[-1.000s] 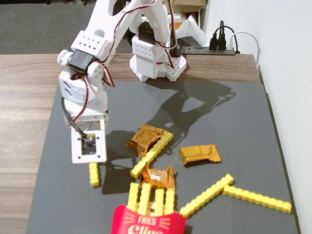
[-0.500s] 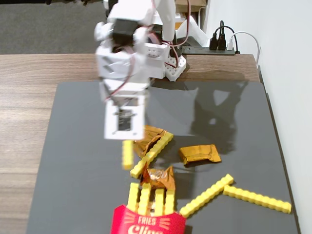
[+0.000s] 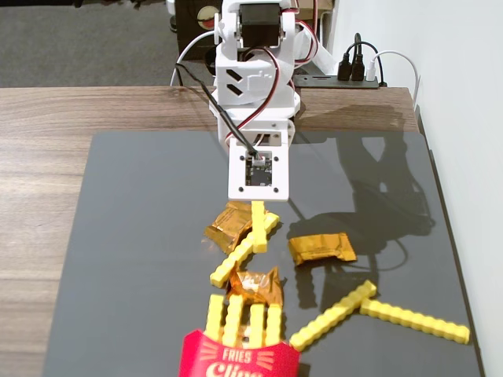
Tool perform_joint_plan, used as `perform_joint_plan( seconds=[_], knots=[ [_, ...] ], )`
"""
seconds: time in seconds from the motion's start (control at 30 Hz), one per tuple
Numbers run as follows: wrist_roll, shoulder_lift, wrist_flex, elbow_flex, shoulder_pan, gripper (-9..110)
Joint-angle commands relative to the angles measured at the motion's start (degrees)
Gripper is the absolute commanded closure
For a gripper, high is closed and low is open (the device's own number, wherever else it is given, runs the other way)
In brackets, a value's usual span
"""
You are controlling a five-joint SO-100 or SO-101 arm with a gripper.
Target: Grab a fry
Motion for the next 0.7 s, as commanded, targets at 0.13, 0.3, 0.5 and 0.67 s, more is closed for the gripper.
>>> perform_joint_plan(
  seconds=[0.13,0.3,0.5,0.67],
  knots=[
    [0.9,3.1,0.8,-2.5,-0.8,101],
    [0.5,3.1,0.8,-2.4,-0.4,101],
    [0.1,2.8,0.5,-2.4,-0.3,101],
    [0.0,3.1,0.5,-2.3,-0.3,101]
  ],
)
